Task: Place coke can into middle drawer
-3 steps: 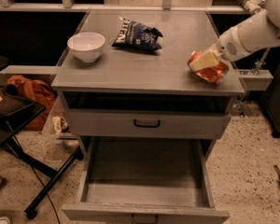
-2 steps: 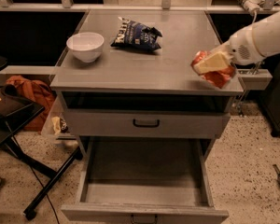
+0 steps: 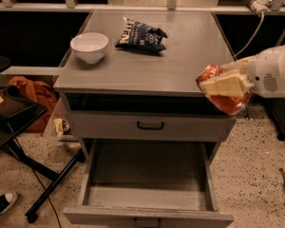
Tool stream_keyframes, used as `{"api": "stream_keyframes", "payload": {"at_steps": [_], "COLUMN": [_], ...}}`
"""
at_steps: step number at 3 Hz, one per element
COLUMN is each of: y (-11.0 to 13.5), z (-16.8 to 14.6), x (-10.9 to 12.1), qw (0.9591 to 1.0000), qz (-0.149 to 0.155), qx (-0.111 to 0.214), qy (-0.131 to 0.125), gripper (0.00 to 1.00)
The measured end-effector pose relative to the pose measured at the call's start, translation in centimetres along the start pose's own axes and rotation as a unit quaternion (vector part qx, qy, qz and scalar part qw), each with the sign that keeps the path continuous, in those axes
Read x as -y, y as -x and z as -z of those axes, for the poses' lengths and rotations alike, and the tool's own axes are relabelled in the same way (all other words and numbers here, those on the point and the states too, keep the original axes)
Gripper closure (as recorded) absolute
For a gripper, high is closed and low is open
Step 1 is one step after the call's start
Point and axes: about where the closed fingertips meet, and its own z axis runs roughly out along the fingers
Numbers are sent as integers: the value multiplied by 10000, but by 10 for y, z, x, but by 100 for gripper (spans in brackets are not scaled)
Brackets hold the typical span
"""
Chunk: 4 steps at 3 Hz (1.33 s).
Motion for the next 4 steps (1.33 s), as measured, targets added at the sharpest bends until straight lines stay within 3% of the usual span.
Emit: {"api": "stream_keyframes", "payload": {"at_steps": [1, 2, 3, 4], "y": [-31, -74, -109, -112], "z": [-30, -83, -156, -172], "x": [-38, -31, -30, -37], "qw": [9967, 9870, 9681, 9630], "qz": [-691, -1454, -2219, -2358], "qx": [336, 420, 92, 7], "qy": [252, 543, 1159, 1307], "gripper": [100, 100, 100, 100]}}
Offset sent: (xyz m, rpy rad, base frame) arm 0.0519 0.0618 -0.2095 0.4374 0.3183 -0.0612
